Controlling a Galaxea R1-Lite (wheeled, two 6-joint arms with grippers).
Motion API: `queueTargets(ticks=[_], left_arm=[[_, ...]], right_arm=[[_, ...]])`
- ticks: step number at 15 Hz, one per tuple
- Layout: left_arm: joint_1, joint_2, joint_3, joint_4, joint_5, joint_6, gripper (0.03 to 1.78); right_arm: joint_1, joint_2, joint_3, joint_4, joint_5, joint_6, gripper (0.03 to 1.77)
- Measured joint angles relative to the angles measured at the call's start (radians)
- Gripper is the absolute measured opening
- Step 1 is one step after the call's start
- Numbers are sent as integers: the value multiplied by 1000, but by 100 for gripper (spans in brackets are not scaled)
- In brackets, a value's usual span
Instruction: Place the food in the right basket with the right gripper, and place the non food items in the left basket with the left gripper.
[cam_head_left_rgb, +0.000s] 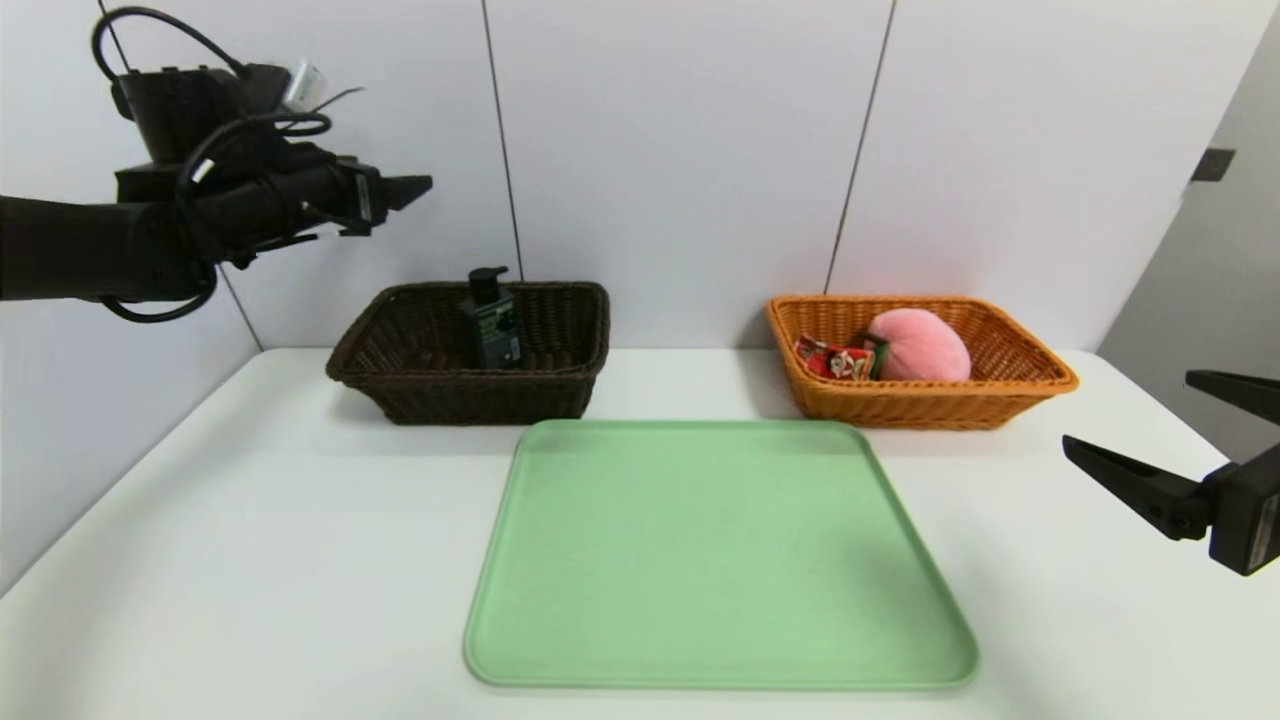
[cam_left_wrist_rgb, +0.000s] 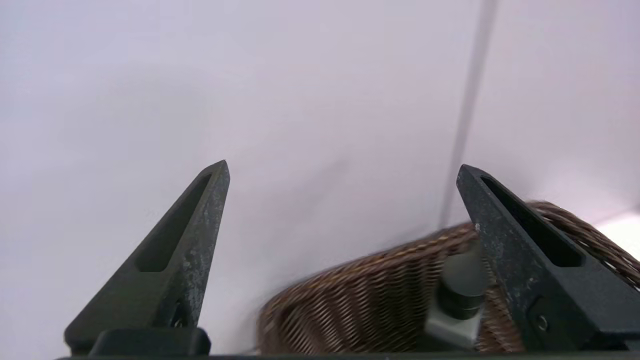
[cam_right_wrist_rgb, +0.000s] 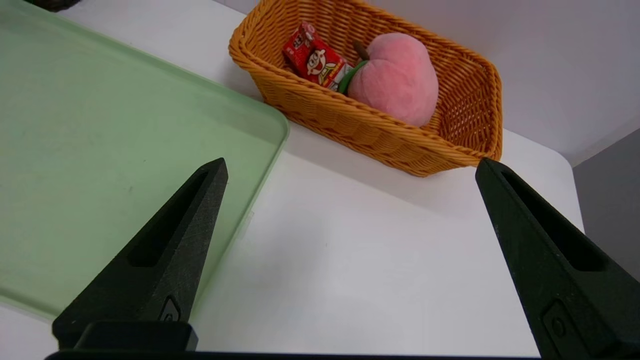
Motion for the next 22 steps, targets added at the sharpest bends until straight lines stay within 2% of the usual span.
queueTargets(ticks=[2, 3, 4, 6, 10, 13, 17, 20, 22], left_arm=[[-17, -76, 55, 91, 187, -22, 163], [-28, -107, 94, 116, 260, -40, 164], [-42, -138, 141, 123, 318, -65, 165], [-72, -200, 239, 124, 387, -104, 166], [-119, -339, 419, 113, 441, -120, 167], [-167, -457, 561, 67, 491, -120, 168], [-180, -636, 756, 30, 496, -121, 169], [-162, -786, 914, 27, 497, -125, 169], [-136, -901, 1023, 26, 491, -126, 169]], right_arm=[[-8, 0, -16, 0, -3, 0, 171], [-15, -1, -24, 0, -4, -2, 171], [-28, -1, -28, 0, -4, -4, 171], [-57, -5, -32, 0, -4, -5, 171], [-136, -34, -32, 0, 5, -19, 171], [-163, -80, -9, 1, 9, -31, 171], [-187, -170, 79, 1, 20, -49, 171], [-221, -243, 135, 0, 72, -52, 171], [-227, -294, 171, 6, 77, -45, 171]])
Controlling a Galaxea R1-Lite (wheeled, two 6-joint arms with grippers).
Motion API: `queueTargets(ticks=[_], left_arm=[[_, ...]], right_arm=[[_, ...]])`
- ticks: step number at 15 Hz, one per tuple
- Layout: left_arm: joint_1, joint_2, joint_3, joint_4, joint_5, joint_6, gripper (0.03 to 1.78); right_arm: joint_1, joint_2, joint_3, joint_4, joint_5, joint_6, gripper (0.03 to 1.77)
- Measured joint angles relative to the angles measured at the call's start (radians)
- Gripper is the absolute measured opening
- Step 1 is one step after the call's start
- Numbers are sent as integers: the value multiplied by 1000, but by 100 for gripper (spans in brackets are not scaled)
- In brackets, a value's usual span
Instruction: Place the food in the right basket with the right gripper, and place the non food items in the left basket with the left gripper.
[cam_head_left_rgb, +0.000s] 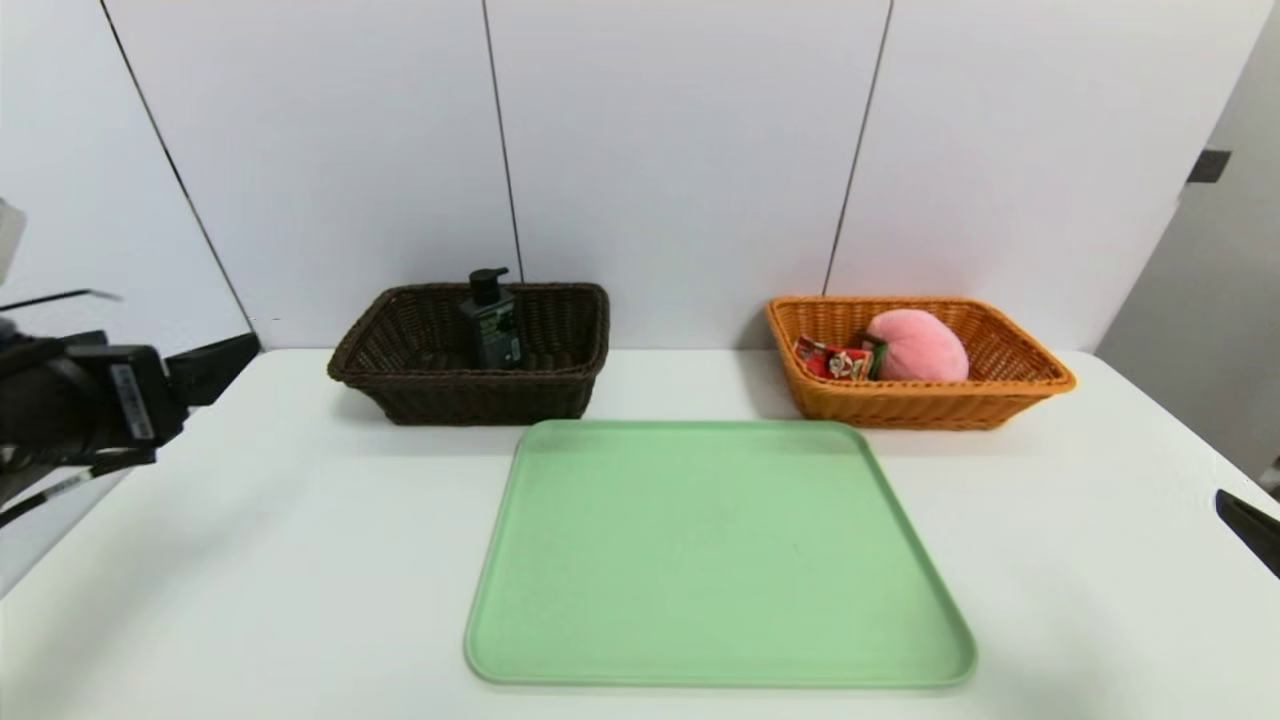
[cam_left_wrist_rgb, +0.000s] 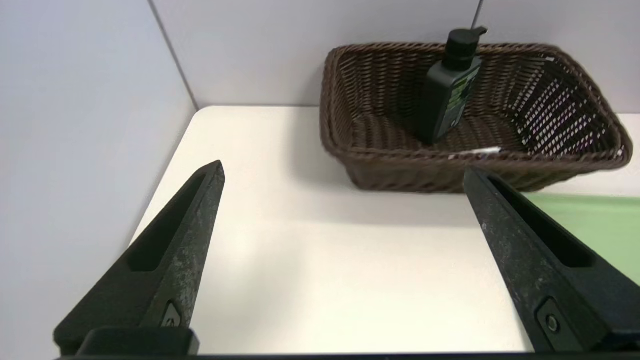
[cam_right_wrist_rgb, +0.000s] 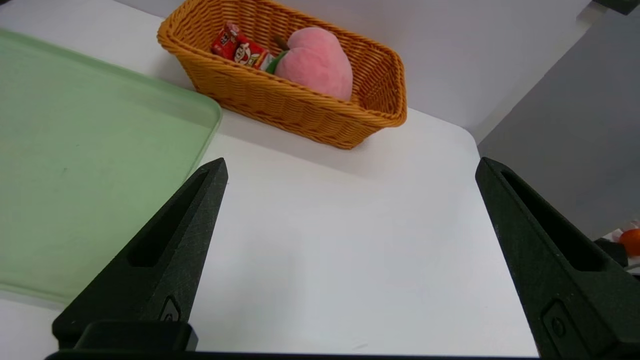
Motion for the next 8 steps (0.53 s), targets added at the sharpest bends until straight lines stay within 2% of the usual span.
queueTargets(ticks=[4, 8], left_arm=[[70, -219, 215, 4, -38, 0, 169], [111, -399, 390, 7, -53, -2, 169]], right_arm=[[0, -125, 49, 67, 23, 14, 171], [10, -307, 67, 287, 51, 14, 171]])
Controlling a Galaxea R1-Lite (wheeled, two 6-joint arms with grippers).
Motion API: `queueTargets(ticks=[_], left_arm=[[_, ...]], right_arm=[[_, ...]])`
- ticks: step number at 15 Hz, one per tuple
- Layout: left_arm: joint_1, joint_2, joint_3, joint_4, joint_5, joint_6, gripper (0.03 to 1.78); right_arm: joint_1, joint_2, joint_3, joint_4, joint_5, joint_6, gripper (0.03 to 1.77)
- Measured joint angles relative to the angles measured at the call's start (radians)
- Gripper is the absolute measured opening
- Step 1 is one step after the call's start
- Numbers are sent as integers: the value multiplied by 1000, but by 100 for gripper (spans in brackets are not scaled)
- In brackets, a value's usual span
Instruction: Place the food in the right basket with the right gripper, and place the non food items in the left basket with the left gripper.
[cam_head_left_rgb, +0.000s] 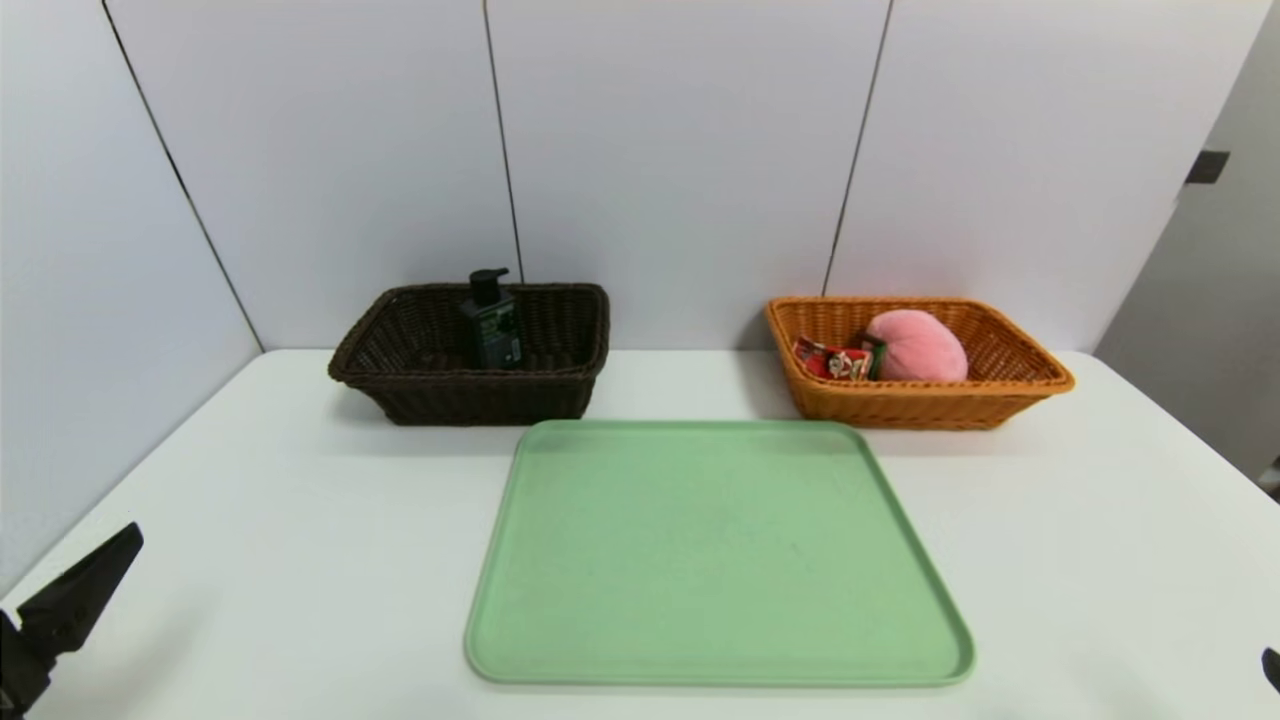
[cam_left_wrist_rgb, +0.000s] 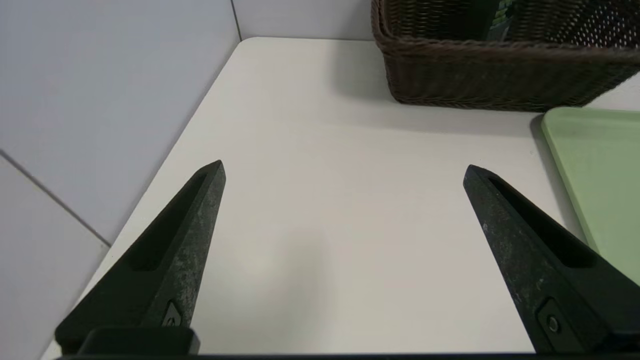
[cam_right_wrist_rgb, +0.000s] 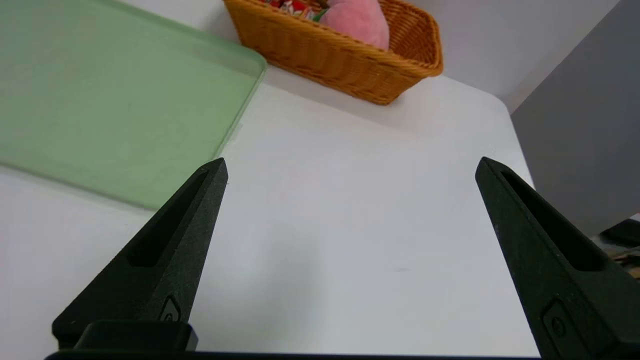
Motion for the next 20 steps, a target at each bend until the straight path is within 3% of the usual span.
queueTargets(ticks=[3, 8, 11, 16, 20], left_arm=[[6, -102, 79, 5, -44, -8, 169], [7, -247, 171, 31, -57, -21, 169], [6, -390, 172, 180, -76, -21, 169], [11, -640, 103, 551, -145, -28, 169], [11, -691, 88, 565, -144, -29, 169]], right_arm=[[3, -116, 10, 123, 15, -1, 171], [7, -175, 5, 130, 20, 8, 171], [8, -180, -13, 136, 41, 29, 171], [28, -182, -67, 209, 49, 66, 171], [72, -200, -95, 254, 35, 89, 171]])
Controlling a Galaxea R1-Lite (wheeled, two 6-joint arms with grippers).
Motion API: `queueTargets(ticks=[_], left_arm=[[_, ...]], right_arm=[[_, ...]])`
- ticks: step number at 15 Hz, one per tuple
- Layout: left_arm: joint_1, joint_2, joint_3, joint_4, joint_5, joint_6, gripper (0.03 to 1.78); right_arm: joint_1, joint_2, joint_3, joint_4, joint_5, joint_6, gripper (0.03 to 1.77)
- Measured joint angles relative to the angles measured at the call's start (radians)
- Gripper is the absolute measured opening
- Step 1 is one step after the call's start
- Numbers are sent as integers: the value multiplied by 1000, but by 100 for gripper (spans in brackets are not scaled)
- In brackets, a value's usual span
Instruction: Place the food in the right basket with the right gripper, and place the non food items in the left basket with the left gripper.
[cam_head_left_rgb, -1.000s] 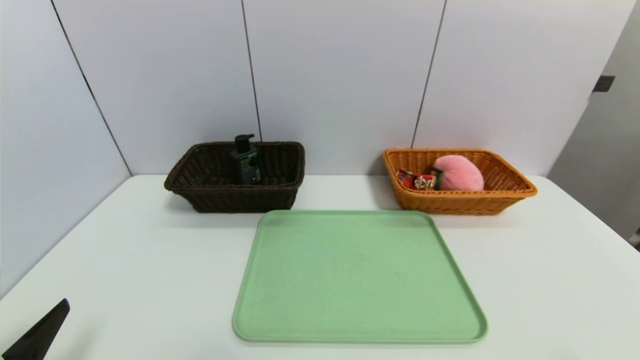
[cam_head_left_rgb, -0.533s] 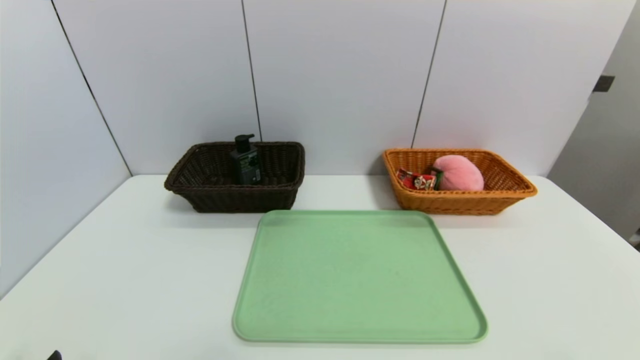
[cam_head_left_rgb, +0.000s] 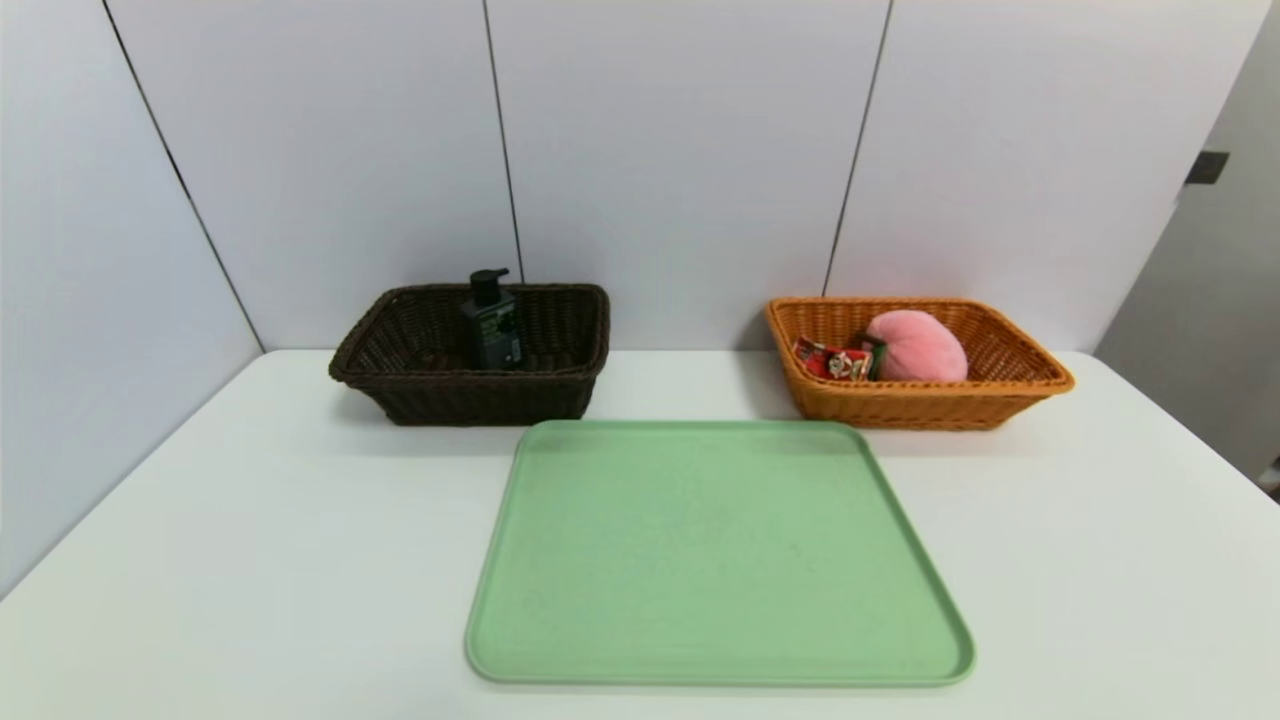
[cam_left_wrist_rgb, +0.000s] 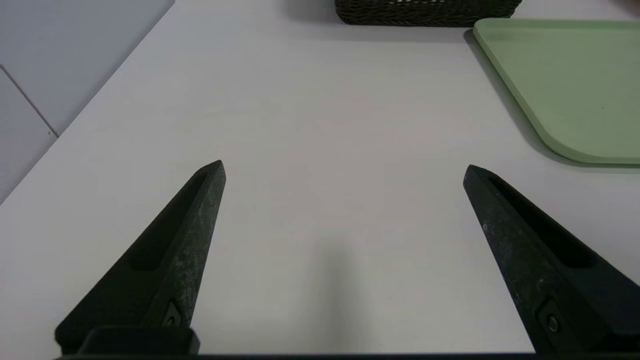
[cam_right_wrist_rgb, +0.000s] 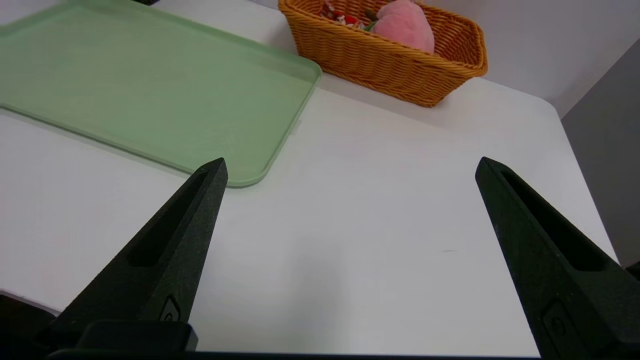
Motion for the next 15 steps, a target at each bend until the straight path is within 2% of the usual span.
queueTargets(ticks=[6, 9, 15], left_arm=[[0, -9, 7, -5, 4, 6, 169], [1, -9, 31, -50, 5, 11, 169], [1, -9, 53, -160, -2, 70, 169]], right_arm=[[-9, -173, 136, -1, 0, -5, 171], [-10, -227, 197, -37, -9, -6, 171], [-10, -249, 261, -191, -10, 0, 171]])
